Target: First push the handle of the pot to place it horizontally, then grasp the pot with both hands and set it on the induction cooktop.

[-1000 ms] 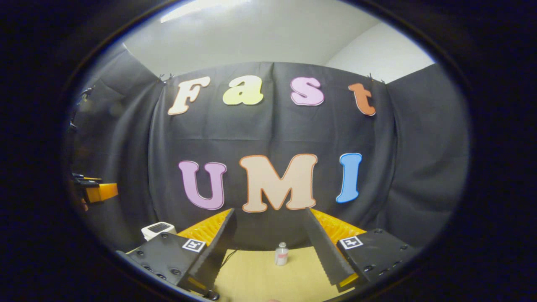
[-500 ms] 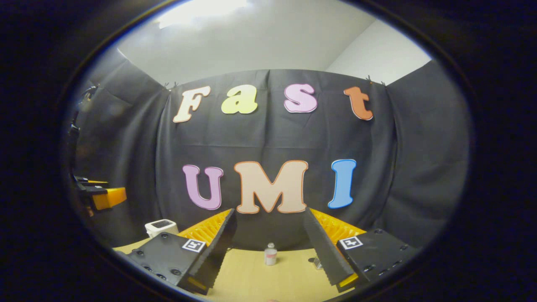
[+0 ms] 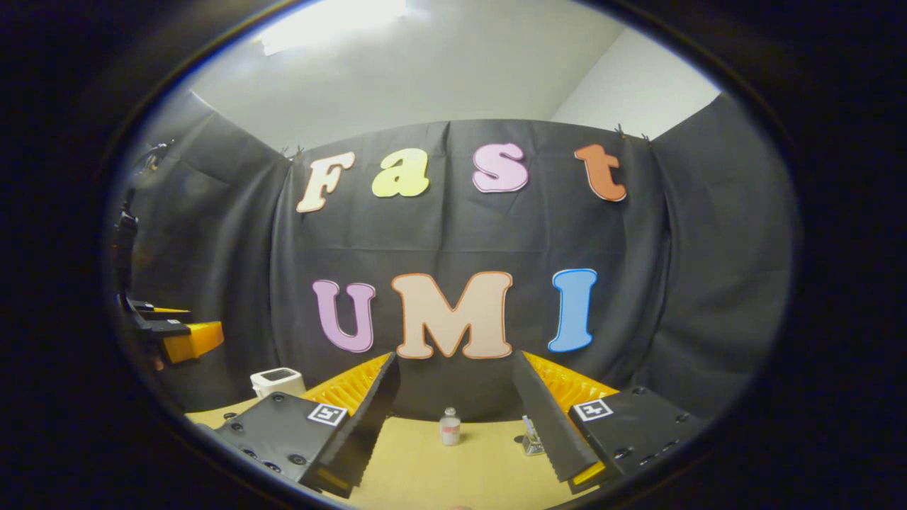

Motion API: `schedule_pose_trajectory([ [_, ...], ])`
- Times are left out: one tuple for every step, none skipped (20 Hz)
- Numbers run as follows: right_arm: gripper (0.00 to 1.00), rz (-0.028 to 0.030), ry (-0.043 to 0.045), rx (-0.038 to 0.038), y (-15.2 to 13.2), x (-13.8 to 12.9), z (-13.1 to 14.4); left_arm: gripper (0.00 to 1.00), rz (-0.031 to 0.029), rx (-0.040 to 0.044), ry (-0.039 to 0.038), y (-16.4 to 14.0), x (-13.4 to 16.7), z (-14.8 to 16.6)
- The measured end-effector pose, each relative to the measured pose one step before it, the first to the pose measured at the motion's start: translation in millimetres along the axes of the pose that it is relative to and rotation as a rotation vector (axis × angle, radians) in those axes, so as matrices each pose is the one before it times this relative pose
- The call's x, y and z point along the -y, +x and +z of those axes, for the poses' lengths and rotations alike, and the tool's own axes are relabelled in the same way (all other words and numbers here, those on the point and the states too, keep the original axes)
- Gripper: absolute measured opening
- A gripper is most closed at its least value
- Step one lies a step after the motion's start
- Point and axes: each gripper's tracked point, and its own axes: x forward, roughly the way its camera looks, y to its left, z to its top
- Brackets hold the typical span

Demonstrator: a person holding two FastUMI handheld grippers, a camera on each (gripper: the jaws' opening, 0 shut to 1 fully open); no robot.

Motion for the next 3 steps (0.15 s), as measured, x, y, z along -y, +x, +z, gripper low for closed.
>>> schedule_pose_trajectory([
  [0.92,-0.00127,0.00185,0.00059,0.06,2.81,0.49,0.92,-0.00254,0.00263,0.00151,1.3,3.32,1.73],
  [0.99,-0.00342,0.00203,0.00173,1.05,2.58,0.54,0.92,-0.00039,0.00243,0.00223,0.33,2.32,0.77],
  [0.92,-0.0022,0.00081,-0.00318,0.54,1.95,0.25,0.92,-0.00044,-0.00014,0.00249,1.43,0.9,1.0],
])
